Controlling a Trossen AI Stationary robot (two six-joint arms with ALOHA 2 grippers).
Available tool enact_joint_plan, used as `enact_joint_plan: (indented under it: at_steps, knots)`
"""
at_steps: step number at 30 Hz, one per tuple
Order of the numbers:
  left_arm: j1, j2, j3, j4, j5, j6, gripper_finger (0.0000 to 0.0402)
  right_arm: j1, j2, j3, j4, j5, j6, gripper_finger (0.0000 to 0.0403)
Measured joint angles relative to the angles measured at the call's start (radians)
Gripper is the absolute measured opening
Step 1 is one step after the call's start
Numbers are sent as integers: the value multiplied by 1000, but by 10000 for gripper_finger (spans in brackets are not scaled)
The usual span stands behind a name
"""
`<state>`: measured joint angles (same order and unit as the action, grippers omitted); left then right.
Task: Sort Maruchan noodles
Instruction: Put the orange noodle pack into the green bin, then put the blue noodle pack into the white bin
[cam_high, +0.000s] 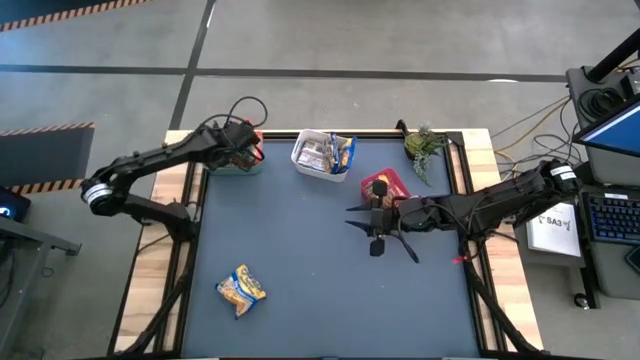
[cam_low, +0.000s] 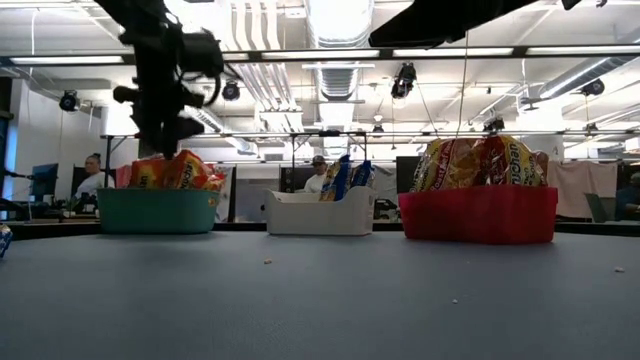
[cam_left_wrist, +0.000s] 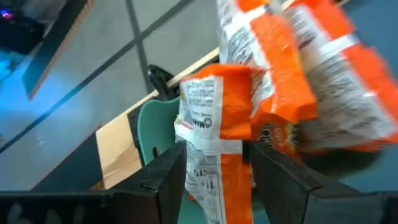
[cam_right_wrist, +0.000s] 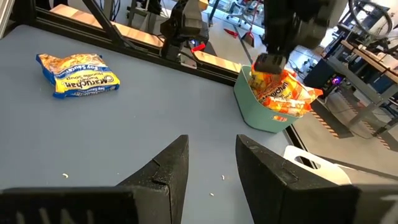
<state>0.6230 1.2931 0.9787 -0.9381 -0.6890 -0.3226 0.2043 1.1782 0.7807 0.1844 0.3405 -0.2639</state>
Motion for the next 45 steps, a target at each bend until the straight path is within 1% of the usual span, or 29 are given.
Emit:
enact_joint_plan:
  at_steps: [2,7,12,17,22,24,26,31,36,38,42,45]
  knots:
    - [-11,-30,24,-31,17,0,163,0,0,0,1,0,2,121]
    - [-49,-107,88,-84,21,-8,164,-3,4,0,13,0,2,121]
    - [-149,-184,107,-82,84,-39,164,-14,4,0,14,0,17,121]
    - [-328,-225,93,-81,106,-106,165,-18,4,0,14,0,19,121]
    - [-549,-214,92,-76,108,-171,165,-18,4,0,14,0,21,121]
    - [-639,-199,92,-75,126,-182,165,-17,4,0,14,0,22,121]
    - [-720,-183,91,-75,177,-183,165,-17,4,0,14,0,30,121]
    - [-912,-121,91,-75,349,-163,165,-18,4,0,13,0,31,121]
    - [-1067,-32,91,-75,549,-163,163,-17,4,0,13,0,30,121]
    - [-1117,11,91,-75,610,-172,156,-18,4,0,13,0,29,121]
    - [-1198,95,91,-75,703,-214,122,-17,4,0,13,0,29,121]
    - [-1239,155,90,-69,782,-248,80,-17,4,0,13,0,29,121]
